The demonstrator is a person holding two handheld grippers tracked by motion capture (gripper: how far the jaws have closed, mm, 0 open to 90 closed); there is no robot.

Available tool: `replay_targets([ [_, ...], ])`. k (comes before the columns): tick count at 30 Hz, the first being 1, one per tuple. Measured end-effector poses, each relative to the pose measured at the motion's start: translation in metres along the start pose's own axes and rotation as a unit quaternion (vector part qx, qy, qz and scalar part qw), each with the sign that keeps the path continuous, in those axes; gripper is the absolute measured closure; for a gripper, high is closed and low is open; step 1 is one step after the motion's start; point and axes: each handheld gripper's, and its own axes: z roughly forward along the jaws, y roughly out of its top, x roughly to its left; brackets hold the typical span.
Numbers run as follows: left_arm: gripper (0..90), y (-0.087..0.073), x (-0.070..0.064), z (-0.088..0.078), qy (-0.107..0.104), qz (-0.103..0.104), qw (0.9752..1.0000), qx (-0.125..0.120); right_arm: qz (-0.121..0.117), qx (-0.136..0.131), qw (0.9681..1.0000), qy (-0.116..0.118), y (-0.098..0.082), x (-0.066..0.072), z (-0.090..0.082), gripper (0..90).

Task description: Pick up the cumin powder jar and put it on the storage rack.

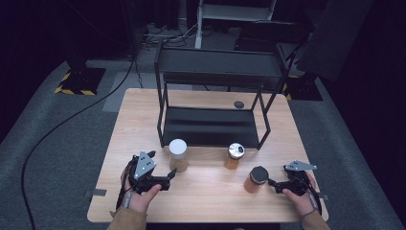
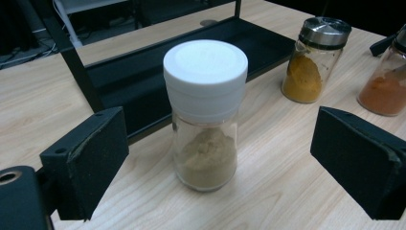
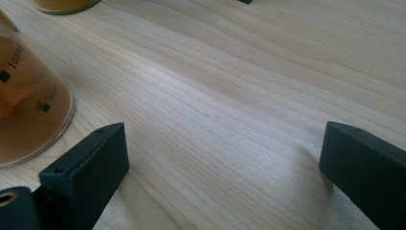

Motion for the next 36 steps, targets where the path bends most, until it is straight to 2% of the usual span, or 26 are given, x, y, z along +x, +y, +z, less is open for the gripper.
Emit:
replay_targets([
  [10, 5.5, 0.008, 0.008, 0.011, -0.006, 0.001, 1.0000, -0.004, 0.003, -0.003, 1.0000, -0.002, -0.001, 0.000, 0.000, 4.3],
  [22, 5.9, 0.013, 0.016, 0.031, -0.012, -0.008, 0.9999, -0.006, 0.009, -0.006, 0.9999, -0.008, -0.002, 0.002, -0.001, 6.5],
  [36, 8.0, 0.018, 0.022, 0.059, -0.027, -0.006, 0.9996, 0.011, 0.012, -0.005, 0.9998, -0.011, -0.002, 0.002, -0.001, 6.5],
])
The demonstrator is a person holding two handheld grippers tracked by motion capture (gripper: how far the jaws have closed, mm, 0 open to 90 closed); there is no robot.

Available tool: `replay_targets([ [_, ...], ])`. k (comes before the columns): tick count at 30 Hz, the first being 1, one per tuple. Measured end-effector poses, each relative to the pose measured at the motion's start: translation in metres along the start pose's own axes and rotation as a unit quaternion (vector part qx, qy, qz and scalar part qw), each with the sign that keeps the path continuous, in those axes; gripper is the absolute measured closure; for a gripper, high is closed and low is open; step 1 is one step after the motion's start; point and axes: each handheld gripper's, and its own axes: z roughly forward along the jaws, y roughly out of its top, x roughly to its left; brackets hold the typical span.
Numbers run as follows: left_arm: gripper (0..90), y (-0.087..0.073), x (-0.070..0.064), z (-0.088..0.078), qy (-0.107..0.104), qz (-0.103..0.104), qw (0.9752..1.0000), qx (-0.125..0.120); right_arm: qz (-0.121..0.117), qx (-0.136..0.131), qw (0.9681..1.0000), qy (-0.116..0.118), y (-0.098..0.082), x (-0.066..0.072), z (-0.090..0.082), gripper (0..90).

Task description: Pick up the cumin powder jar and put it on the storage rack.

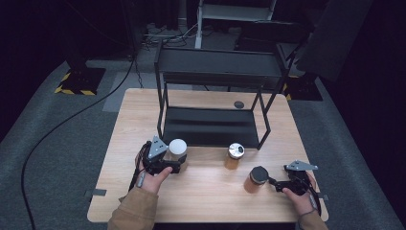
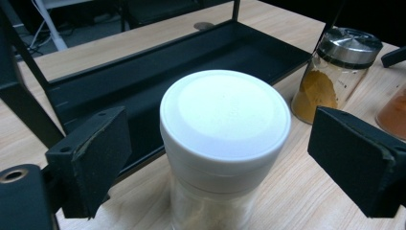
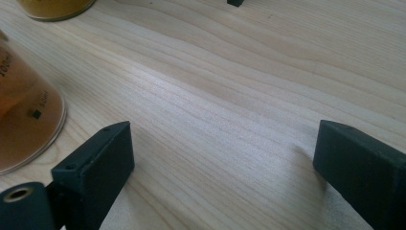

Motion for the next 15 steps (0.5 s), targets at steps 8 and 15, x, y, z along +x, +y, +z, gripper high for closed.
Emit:
replay_targets([
  [8, 17.4, 0.001, 0.003, 0.014, -0.001, 0.007, 0.9998, 0.018, 0.000, 0.000, 1.0000, -0.001, 0.000, 0.000, 0.000, 6.5],
  [15, 32.8, 0.004, 0.001, 0.014, -0.004, 0.011, 0.9996, 0.025, 0.000, 0.000, 1.0000, -0.001, 0.000, 0.001, 0.000, 6.5],
])
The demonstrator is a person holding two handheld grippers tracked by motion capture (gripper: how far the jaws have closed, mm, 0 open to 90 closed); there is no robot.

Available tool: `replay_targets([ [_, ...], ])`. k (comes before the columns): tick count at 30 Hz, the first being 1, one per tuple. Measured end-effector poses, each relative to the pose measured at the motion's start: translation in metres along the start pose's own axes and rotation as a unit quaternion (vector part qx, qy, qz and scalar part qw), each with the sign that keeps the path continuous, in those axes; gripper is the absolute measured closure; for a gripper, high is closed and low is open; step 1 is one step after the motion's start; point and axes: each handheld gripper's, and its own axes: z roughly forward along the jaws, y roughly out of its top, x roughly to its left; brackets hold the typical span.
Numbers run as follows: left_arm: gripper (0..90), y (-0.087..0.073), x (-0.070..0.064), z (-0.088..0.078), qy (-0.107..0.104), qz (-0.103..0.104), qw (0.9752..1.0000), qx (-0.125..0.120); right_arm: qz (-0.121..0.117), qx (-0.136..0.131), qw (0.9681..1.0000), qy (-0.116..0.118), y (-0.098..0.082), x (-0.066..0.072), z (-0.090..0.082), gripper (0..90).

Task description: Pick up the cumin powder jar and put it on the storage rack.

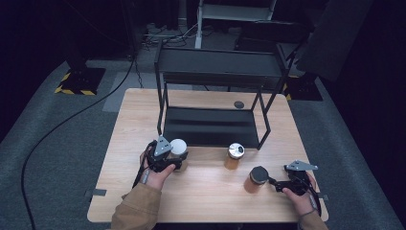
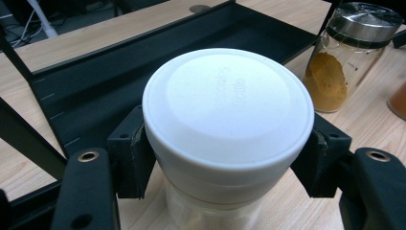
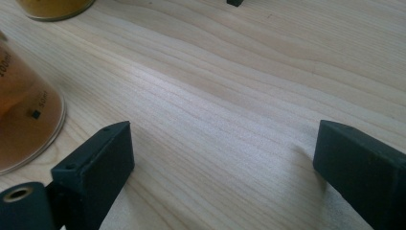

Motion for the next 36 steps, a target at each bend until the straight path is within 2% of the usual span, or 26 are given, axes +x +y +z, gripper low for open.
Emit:
replay_targets([
  [6, 33.0, 0.008, -0.004, 0.000, 0.008, 0.006, 0.9999, 0.012, 0.000, 0.000, 1.0000, 0.000, 0.000, 0.000, 0.000, 6.5],
  [17, 33.0, 0.029, -0.005, -0.007, 0.001, 0.013, 0.9999, 0.007, -0.001, 0.000, 1.0000, 0.000, 0.000, 0.000, 0.000, 6.5],
  [22, 33.0, 0.038, -0.006, -0.008, 0.002, 0.011, 0.9999, 0.000, 0.000, 0.000, 1.0000, 0.000, 0.000, 0.000, 0.000, 6.6],
  [24, 33.0, 0.042, -0.006, -0.009, 0.004, 0.016, 0.9999, 0.002, 0.000, 0.000, 1.0000, 0.000, 0.000, 0.000, 0.000, 6.6],
  [29, 33.0, 0.051, -0.004, -0.009, 0.003, 0.020, 0.9998, 0.001, 0.000, 0.000, 1.0000, 0.000, 0.000, 0.000, 0.000, 6.5],
  [36, 33.0, 0.064, 0.001, -0.009, 0.003, 0.016, 0.9999, 0.004, 0.000, 0.000, 1.0000, 0.000, 0.000, 0.000, 0.000, 6.6],
])
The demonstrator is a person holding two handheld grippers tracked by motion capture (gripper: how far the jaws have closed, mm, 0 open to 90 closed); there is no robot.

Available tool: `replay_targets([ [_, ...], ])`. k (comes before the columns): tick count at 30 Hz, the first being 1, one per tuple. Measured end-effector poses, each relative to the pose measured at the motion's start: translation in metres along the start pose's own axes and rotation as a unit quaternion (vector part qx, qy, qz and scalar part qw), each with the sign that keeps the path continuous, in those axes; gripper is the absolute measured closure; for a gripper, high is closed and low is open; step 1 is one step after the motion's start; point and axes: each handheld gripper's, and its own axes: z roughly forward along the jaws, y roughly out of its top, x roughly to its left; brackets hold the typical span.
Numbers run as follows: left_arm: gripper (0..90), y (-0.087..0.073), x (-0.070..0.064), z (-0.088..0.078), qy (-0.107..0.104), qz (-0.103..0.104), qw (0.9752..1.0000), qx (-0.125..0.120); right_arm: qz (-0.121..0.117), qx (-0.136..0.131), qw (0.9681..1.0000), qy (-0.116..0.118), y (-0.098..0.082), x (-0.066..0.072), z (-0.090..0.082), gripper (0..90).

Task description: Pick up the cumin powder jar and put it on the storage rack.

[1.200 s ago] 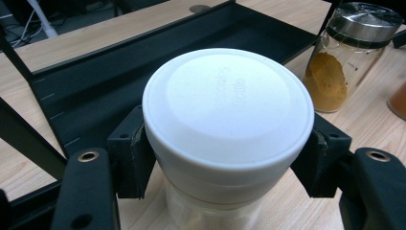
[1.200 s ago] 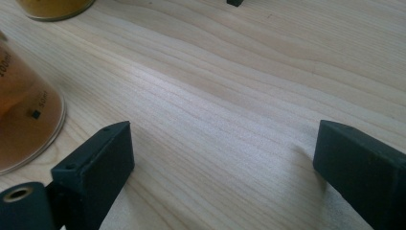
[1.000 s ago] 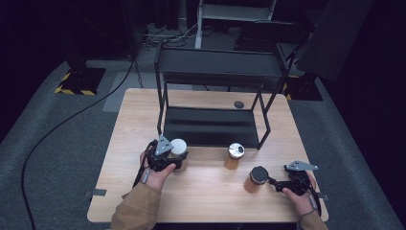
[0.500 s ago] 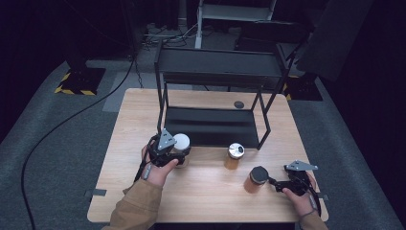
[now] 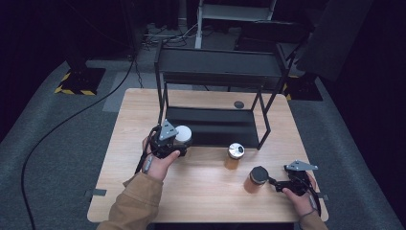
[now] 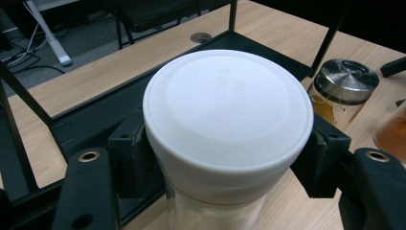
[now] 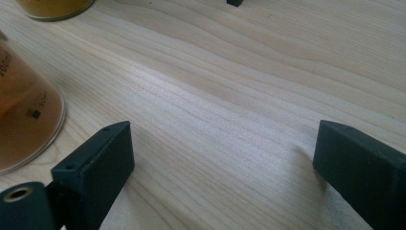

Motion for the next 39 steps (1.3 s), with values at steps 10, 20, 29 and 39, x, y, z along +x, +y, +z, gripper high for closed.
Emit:
replay_targets([
  [10, 32.9, 0.019, 0.004, 0.008, 0.004, 0.006, 1.0000, -0.001, 0.000, 0.000, 1.0000, 0.000, 0.000, 0.000, 0.000, 6.6],
  [20, 32.9, 0.039, 0.008, 0.023, 0.008, 0.012, 0.9999, 0.003, 0.000, 0.000, 1.0000, 0.000, 0.000, 0.000, 0.000, 6.6],
  [29, 32.7, 0.040, 0.021, 0.047, 0.009, 0.000, 0.9999, 0.009, 0.006, 0.000, 1.0000, -0.005, 0.000, 0.001, 0.000, 6.9],
  [39, 32.7, 0.036, 0.032, 0.070, 0.032, -0.006, 0.9991, 0.026, 0.009, 0.000, 0.9999, -0.008, 0.001, 0.002, 0.001, 6.9],
])
